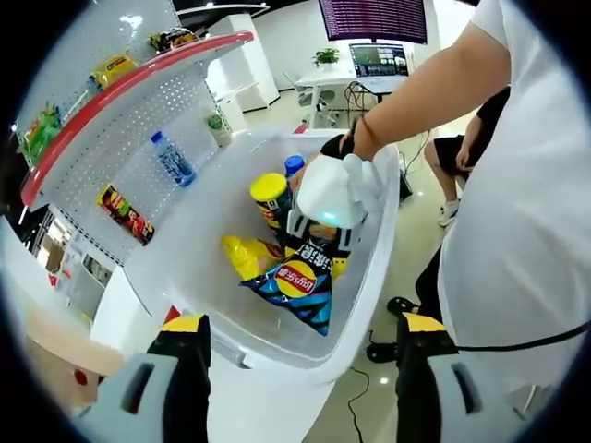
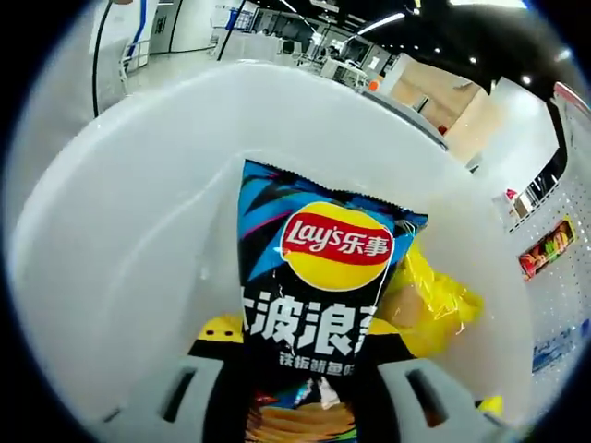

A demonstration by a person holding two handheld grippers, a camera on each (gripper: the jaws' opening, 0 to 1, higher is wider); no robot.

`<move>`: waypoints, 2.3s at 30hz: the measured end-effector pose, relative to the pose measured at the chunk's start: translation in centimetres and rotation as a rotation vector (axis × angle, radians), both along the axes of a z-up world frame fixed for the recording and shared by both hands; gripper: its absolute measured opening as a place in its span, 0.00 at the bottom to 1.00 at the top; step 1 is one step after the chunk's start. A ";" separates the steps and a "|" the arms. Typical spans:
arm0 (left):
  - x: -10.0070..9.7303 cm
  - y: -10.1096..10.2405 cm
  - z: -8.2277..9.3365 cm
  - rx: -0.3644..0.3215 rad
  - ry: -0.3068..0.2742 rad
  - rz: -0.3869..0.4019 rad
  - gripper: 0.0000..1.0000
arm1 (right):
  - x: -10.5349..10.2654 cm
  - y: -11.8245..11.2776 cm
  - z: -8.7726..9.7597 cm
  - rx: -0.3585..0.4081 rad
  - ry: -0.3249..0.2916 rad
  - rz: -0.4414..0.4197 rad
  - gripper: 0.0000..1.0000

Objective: Place the items from the shopping basket onto the snack and drink counter

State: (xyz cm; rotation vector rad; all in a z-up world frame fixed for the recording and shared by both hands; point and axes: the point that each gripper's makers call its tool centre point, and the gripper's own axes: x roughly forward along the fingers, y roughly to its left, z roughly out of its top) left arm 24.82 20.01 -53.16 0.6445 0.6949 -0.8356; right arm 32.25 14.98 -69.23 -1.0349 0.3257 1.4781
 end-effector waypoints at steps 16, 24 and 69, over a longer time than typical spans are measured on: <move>0.0 -1.3 0.7 -0.007 -0.014 -0.011 0.83 | 1.3 -0.7 4.0 0.139 0.001 -0.137 0.41; -0.2 -2.2 1.2 -0.003 -0.023 -0.023 0.83 | 1.5 -1.7 5.4 0.161 0.004 -0.187 0.41; 1.0 -4.0 4.3 -0.075 -0.079 0.024 0.81 | 8.8 -14.5 20.2 0.467 -0.154 -0.791 0.41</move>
